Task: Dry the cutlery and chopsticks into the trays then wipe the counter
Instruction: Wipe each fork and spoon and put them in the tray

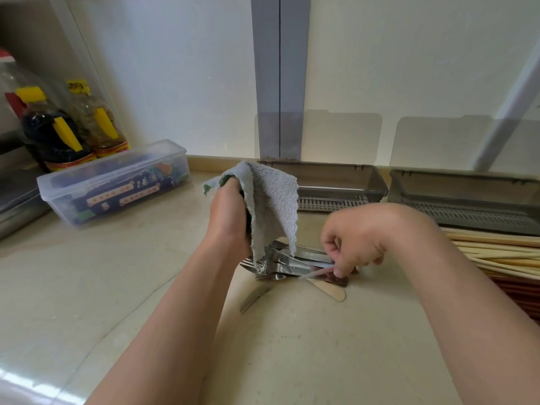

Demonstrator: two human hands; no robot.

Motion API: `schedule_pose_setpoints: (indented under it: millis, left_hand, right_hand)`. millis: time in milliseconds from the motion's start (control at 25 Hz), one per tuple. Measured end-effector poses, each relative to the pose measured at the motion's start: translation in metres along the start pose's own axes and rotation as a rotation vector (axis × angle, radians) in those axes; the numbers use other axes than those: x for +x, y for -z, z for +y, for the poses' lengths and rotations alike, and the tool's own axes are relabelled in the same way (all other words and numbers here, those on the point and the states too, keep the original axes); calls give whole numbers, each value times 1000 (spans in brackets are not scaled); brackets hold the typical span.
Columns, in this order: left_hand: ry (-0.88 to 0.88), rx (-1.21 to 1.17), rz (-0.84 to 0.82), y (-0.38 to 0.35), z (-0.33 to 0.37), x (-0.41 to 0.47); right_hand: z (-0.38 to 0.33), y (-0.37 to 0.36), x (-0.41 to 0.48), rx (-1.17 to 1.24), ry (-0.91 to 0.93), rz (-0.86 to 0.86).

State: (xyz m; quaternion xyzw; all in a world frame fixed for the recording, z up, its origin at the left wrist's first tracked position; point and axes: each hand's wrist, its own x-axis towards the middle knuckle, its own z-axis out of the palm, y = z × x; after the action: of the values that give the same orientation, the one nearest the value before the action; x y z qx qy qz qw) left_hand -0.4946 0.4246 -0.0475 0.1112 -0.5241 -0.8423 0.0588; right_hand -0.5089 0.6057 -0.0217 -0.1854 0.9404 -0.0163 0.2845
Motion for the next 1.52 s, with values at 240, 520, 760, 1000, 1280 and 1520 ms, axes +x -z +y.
schedule_pose_setpoints:
  millis: [240,520,760,1000,1280,1520]
  left_hand:
    - [52,110,-119,-4,-5,-2]
    - [15,222,-240,-9,-11,-7]
    - [-85,345,-158,-9,-7,-13]
    - [-46,-3,-42,-8,-7,1]
    - [-57,-37,178,3,-8,14]
    - [-108,-169,31,-5,-11,9]
  right_hand:
    - [15,21,-21,757,473,388]
    - [-9,11,7,712,381,805]
    - [-16,9,8,495,417,914]
    - [-9,15,-6,594,323,515]
    - [-15,-4,13,436,178,-26]
    - [-15,-6,16,694,241,-18]
